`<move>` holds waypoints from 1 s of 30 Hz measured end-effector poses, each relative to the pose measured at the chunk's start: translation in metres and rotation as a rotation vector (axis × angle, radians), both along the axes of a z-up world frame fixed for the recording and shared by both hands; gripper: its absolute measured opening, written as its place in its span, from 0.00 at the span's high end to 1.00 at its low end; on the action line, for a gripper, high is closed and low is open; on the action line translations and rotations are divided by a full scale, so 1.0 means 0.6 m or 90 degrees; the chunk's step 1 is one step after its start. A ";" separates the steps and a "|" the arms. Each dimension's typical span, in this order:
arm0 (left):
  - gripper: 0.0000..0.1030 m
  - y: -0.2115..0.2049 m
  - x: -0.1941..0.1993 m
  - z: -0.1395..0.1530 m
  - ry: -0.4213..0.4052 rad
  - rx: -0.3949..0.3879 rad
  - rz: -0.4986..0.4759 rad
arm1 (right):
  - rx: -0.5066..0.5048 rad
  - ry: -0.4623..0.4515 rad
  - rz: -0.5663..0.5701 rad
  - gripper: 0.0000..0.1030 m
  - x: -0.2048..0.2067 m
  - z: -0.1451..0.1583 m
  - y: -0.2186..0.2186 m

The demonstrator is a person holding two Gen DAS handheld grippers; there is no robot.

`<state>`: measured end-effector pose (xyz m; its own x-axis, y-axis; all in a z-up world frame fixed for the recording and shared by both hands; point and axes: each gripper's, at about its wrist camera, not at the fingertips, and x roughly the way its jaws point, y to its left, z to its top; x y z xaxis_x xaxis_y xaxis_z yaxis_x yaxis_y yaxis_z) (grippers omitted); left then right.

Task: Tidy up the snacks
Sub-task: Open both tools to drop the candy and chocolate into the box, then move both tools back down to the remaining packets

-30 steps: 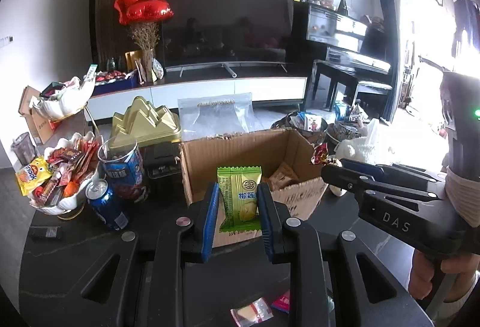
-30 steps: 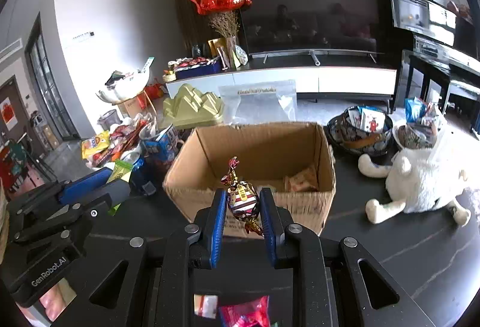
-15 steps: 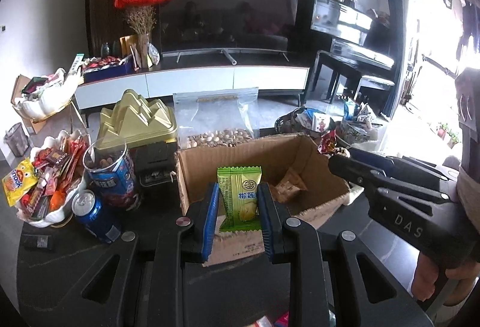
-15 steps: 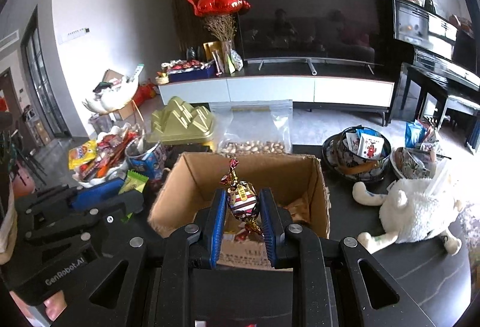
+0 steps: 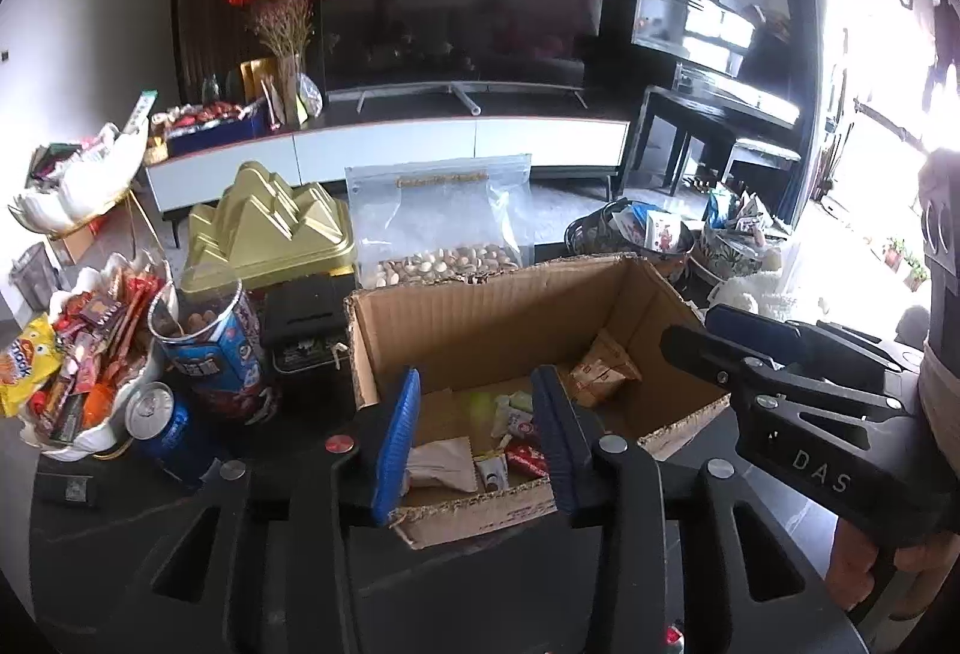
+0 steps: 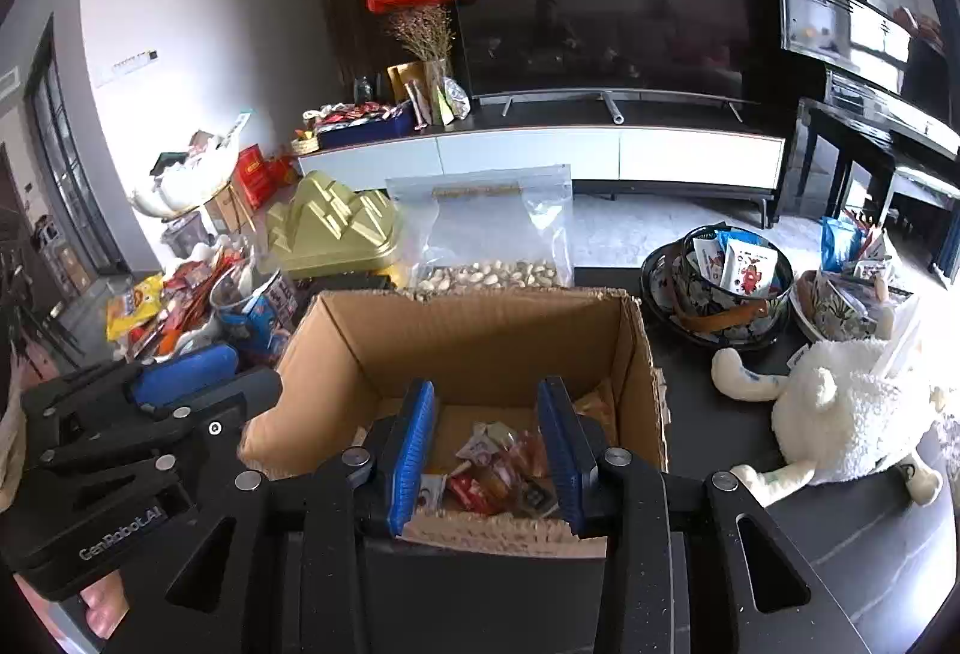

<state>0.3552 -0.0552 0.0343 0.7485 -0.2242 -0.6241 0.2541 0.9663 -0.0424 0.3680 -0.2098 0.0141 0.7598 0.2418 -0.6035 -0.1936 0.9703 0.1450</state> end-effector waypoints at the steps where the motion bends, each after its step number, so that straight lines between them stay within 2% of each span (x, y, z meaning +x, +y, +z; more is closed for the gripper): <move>1: 0.61 0.001 -0.009 0.004 -0.005 -0.003 -0.002 | 0.002 -0.001 0.003 0.64 -0.005 0.001 0.001; 10: 0.53 0.016 -0.101 0.039 -0.060 -0.012 -0.010 | 0.011 -0.038 0.026 0.57 -0.089 0.027 0.017; 12: 0.53 0.019 -0.120 0.042 -0.063 -0.015 -0.014 | 0.012 -0.045 0.027 0.50 -0.111 0.031 0.020; 16: 0.51 0.023 -0.157 0.044 -0.070 -0.017 -0.018 | 0.016 -0.057 0.039 0.50 -0.148 0.033 0.028; 23: 0.49 0.027 -0.211 0.029 -0.079 -0.011 -0.009 | 0.012 -0.057 0.043 0.46 -0.201 0.016 0.031; 30: 0.48 0.024 -0.242 -0.006 -0.062 -0.008 -0.004 | 0.019 -0.044 0.040 0.42 -0.231 -0.015 0.026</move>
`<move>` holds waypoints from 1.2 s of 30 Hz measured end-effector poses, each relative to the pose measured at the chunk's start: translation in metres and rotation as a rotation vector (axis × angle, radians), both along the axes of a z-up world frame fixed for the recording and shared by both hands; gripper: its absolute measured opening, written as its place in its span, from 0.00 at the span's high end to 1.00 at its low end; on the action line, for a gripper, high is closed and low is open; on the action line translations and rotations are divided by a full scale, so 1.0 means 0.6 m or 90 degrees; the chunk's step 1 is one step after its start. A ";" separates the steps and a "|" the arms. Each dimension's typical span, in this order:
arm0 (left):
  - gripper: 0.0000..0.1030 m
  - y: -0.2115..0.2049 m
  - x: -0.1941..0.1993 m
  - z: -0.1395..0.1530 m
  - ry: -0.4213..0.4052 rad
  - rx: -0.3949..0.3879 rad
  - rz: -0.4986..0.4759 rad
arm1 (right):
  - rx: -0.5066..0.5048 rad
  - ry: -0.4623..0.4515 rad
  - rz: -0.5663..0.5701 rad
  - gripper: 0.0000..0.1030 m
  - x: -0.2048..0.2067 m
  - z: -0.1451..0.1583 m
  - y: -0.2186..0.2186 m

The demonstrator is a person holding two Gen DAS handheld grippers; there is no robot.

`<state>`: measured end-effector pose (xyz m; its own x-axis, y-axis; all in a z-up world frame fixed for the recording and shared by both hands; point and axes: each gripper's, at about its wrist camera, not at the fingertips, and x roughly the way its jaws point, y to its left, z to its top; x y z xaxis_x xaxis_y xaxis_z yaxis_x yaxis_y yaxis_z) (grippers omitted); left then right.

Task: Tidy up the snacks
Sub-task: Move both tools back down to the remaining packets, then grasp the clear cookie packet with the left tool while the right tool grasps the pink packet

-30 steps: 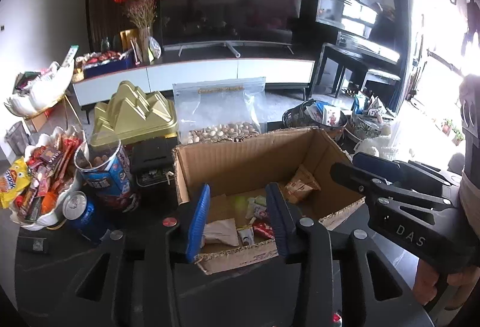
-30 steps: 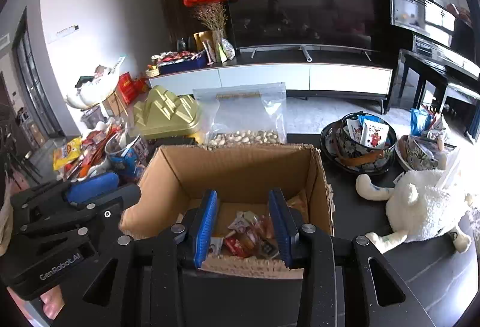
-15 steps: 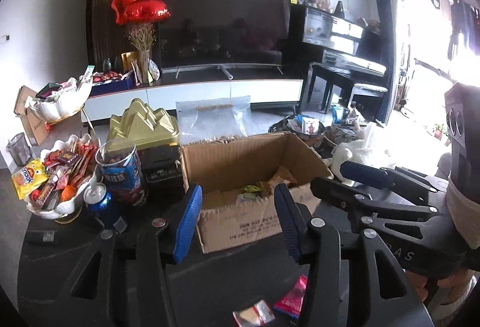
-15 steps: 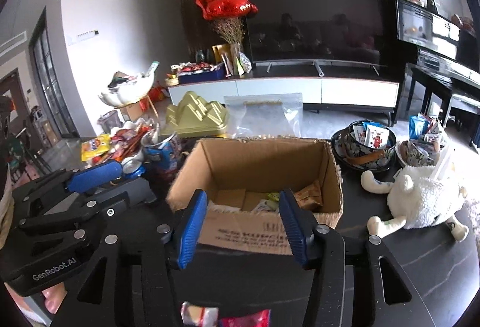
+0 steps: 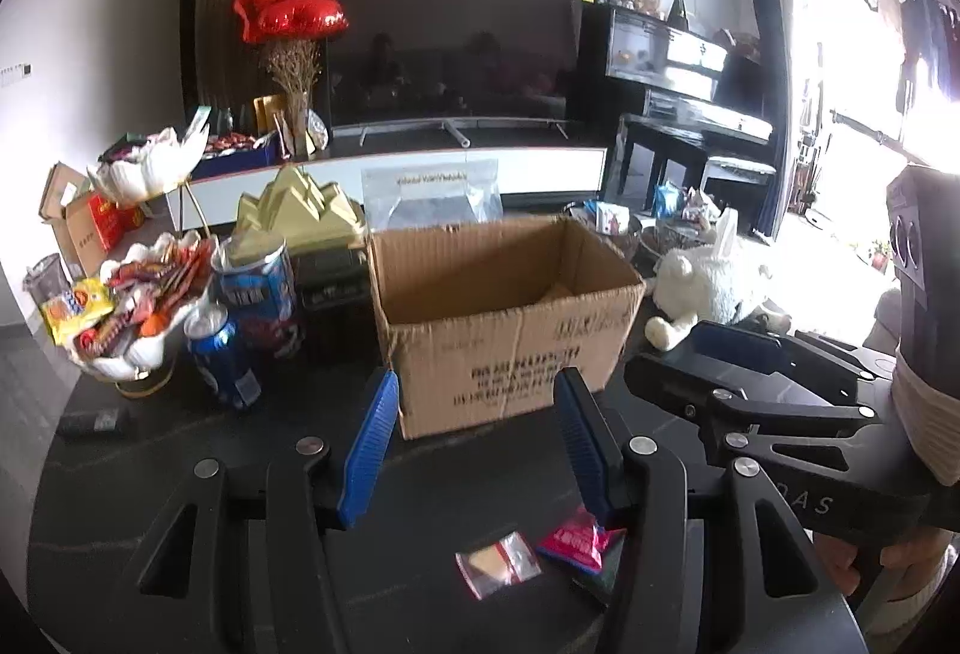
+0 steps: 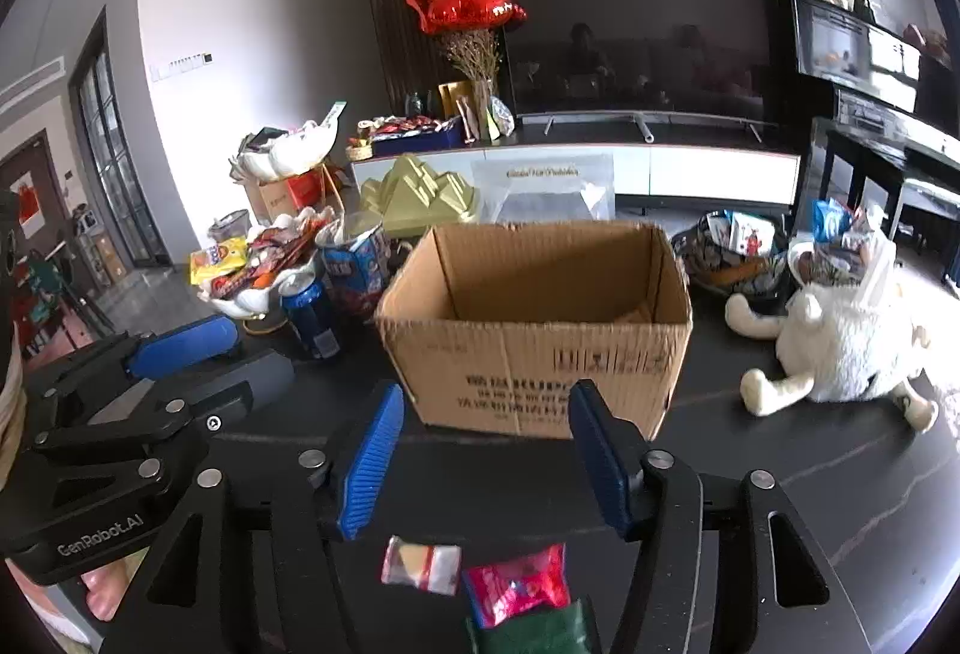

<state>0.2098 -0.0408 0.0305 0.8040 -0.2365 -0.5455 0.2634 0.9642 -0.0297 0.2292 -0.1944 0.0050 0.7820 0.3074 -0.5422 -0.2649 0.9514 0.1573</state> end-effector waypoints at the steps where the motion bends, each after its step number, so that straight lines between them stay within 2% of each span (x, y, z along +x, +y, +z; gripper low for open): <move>1: 0.48 -0.001 -0.004 -0.007 0.002 0.003 0.001 | 0.001 0.003 -0.002 0.42 -0.004 -0.008 -0.002; 11: 0.45 -0.003 -0.010 -0.095 0.074 0.006 0.013 | 0.011 0.068 -0.007 0.38 -0.008 -0.097 -0.013; 14: 0.44 -0.005 -0.009 -0.120 0.096 0.007 0.013 | 0.019 0.089 -0.014 0.33 -0.005 -0.122 -0.017; 19: 0.44 -0.012 -0.006 -0.158 0.125 0.018 0.007 | 0.036 0.130 -0.022 0.33 -0.002 -0.166 -0.028; 36: 0.44 -0.012 0.015 -0.257 0.206 0.013 -0.013 | -0.011 0.200 0.001 0.33 0.010 -0.242 -0.015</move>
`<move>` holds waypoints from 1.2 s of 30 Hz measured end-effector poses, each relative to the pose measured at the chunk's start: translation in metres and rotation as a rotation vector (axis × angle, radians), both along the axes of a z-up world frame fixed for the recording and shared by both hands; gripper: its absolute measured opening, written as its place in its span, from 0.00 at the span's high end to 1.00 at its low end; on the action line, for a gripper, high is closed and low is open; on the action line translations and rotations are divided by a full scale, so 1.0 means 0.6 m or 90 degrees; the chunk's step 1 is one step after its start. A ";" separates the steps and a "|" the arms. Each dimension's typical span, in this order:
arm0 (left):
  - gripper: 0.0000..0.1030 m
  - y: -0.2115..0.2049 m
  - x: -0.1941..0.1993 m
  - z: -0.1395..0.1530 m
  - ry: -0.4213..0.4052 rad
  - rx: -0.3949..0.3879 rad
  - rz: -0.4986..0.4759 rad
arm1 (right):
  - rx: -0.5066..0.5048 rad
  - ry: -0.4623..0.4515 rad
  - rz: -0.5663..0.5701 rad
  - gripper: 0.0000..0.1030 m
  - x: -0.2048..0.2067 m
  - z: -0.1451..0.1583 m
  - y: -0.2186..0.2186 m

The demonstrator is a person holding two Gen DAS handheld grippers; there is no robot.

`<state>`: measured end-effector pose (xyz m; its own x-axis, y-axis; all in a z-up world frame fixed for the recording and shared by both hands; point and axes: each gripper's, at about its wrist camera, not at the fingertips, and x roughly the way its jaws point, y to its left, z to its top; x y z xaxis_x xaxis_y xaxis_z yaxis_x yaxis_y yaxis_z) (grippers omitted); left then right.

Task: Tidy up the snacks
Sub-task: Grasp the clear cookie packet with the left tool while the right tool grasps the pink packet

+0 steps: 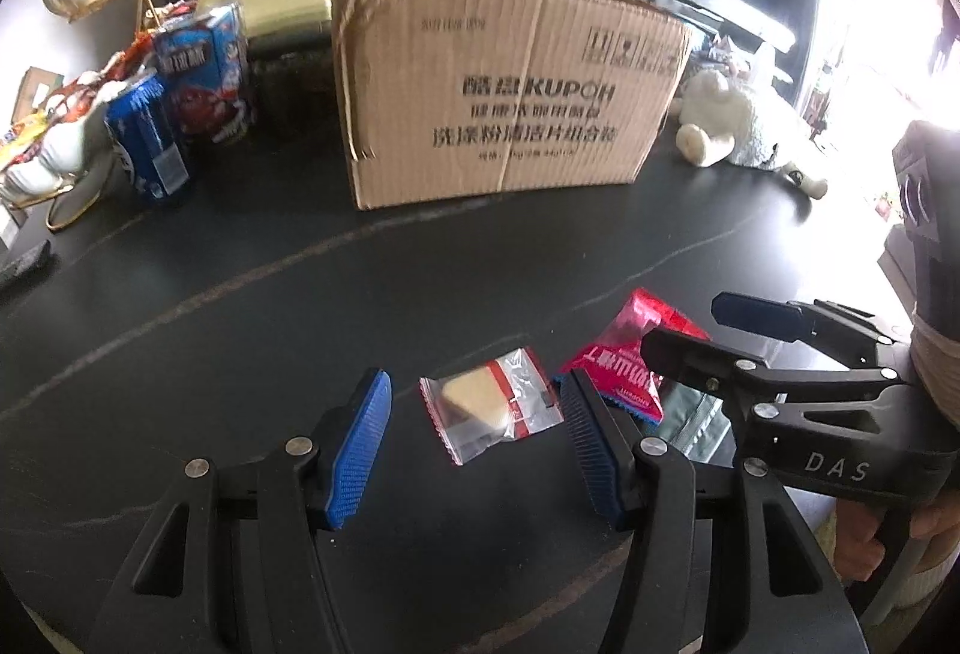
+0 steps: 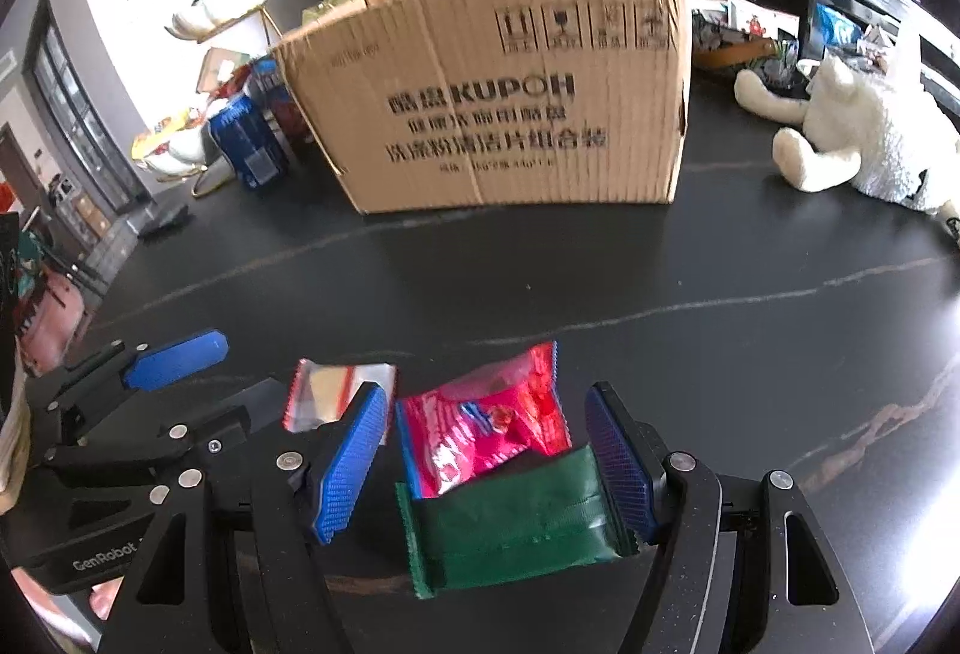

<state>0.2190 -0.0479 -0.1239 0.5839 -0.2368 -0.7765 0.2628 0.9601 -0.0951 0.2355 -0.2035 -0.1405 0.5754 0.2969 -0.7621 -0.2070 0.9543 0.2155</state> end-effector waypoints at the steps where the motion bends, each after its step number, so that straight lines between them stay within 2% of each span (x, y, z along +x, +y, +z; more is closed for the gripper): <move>1: 0.44 -0.001 0.001 -0.003 0.003 0.000 -0.002 | 0.000 0.003 0.002 0.33 0.001 -0.002 0.000; 12: 0.44 -0.005 0.016 -0.048 0.032 -0.009 -0.010 | -0.015 0.026 0.002 0.33 0.012 -0.027 -0.001; 21: 0.45 -0.009 0.025 -0.067 0.032 -0.004 -0.011 | -0.010 0.033 0.008 0.33 0.018 -0.037 0.001; 26: 0.46 -0.013 0.026 -0.068 0.014 0.010 -0.008 | 0.001 0.037 0.008 0.33 0.021 -0.041 -0.001; 28: 0.53 -0.015 0.025 -0.069 0.007 0.020 -0.008 | 0.006 0.044 0.003 0.33 0.024 -0.046 -0.003; 31: 0.58 -0.012 0.026 -0.068 0.006 0.012 -0.007 | 0.009 0.042 0.004 0.34 0.024 -0.048 -0.002; 32: 0.60 -0.010 0.026 -0.067 0.006 0.007 -0.007 | 0.007 0.041 0.006 0.36 0.024 -0.048 0.000; 33: 0.67 -0.008 0.027 -0.065 0.005 0.005 -0.005 | 0.006 0.040 0.007 0.40 0.024 -0.048 0.002; 36: 0.67 -0.004 0.029 -0.064 0.011 -0.007 -0.006 | 0.011 0.041 0.016 0.51 0.023 -0.047 0.008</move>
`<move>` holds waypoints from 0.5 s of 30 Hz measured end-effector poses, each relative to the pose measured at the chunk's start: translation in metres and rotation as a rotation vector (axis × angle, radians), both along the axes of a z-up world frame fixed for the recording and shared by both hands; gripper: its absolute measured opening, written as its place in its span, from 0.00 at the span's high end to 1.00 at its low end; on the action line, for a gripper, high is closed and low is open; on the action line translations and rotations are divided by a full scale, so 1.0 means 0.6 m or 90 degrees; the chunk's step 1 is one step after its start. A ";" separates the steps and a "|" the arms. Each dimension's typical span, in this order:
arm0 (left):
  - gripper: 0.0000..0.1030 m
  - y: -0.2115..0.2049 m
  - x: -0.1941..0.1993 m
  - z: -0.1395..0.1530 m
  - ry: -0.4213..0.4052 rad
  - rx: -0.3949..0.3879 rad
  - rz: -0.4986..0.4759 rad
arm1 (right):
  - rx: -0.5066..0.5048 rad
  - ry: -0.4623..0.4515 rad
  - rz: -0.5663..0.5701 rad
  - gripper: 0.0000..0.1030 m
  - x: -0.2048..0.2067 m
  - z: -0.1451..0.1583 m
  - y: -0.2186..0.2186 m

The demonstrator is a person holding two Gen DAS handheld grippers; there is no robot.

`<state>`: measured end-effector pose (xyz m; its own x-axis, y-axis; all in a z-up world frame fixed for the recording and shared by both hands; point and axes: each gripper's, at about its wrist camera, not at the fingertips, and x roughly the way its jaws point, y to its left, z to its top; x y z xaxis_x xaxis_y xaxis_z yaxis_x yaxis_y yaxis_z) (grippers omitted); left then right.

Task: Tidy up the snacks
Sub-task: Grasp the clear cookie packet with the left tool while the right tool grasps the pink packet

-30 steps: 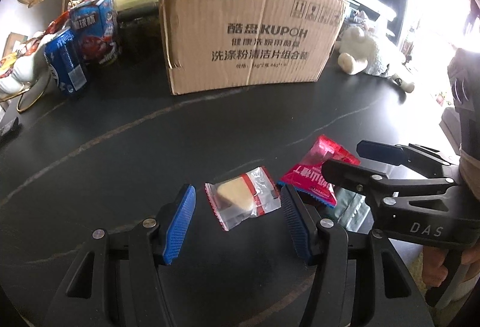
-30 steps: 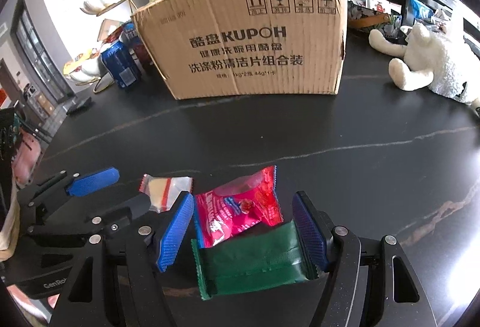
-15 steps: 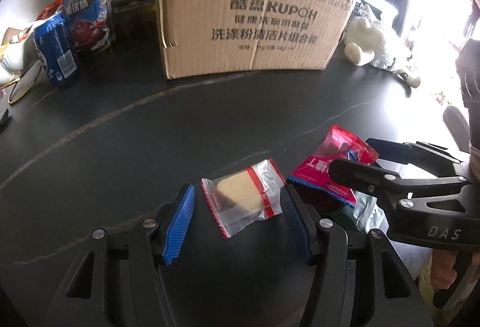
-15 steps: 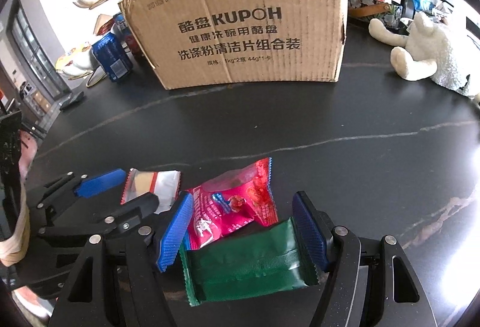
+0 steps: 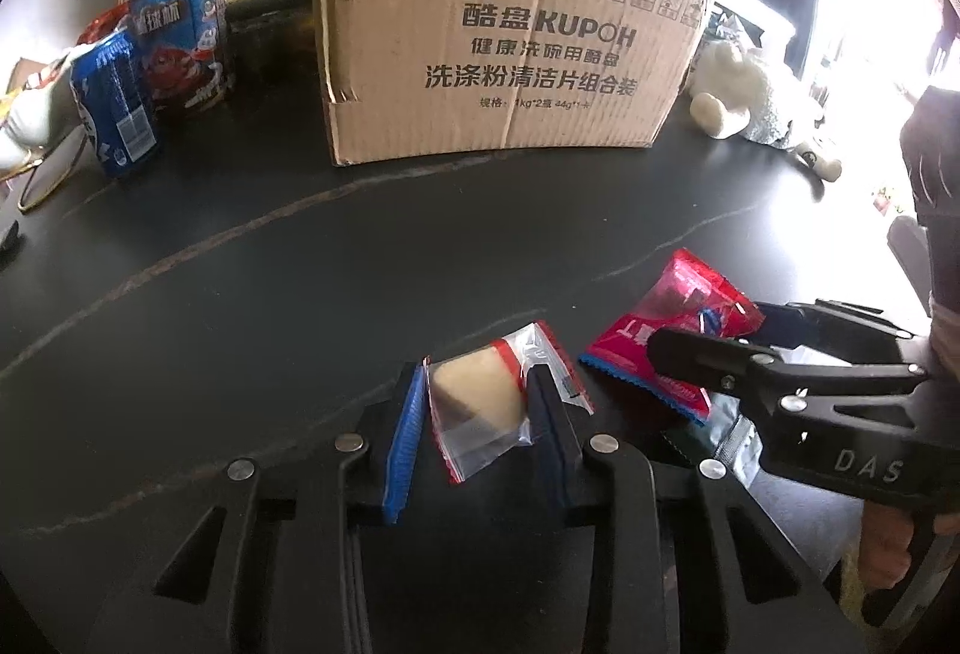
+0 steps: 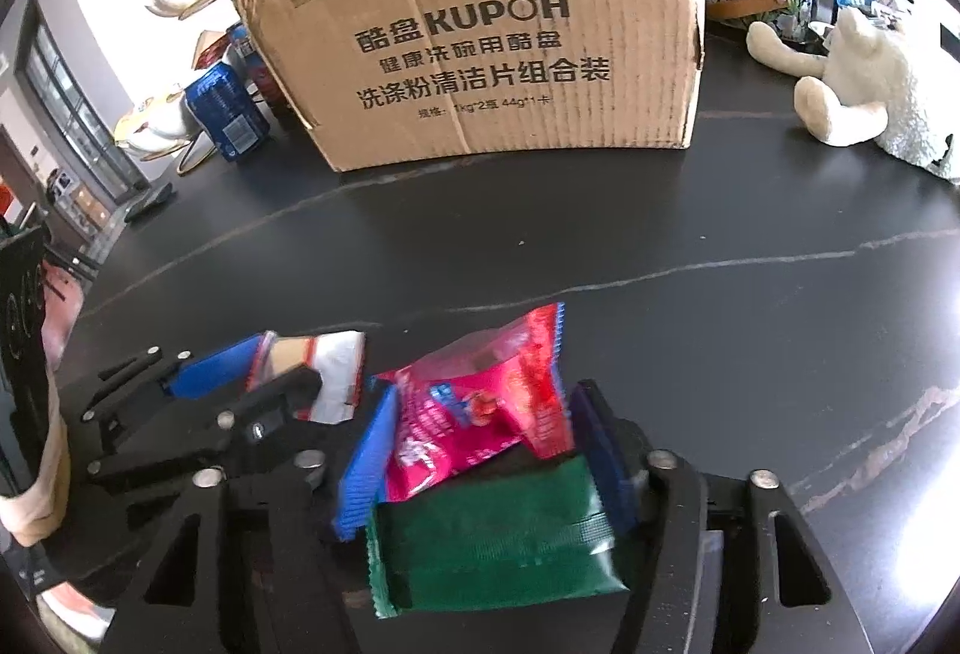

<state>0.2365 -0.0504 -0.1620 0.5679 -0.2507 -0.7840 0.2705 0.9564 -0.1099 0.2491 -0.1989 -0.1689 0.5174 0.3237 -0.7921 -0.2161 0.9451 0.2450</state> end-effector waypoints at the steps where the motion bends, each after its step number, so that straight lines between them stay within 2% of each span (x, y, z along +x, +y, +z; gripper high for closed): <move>1: 0.68 0.000 -0.001 0.000 -0.001 -0.001 0.000 | -0.003 -0.002 0.001 0.51 -0.001 0.000 0.002; 5: 0.69 0.001 -0.001 0.001 -0.002 -0.008 0.003 | 0.000 -0.009 -0.002 0.55 -0.003 0.003 0.002; 15: 0.70 0.007 -0.007 0.014 -0.013 -0.025 0.017 | -0.009 -0.033 -0.015 0.56 -0.008 0.015 -0.002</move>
<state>0.2320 -0.0460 -0.1536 0.5906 -0.2652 -0.7621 0.2473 0.9585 -0.1418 0.2442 -0.2002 -0.1599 0.5657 0.3002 -0.7680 -0.2060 0.9533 0.2209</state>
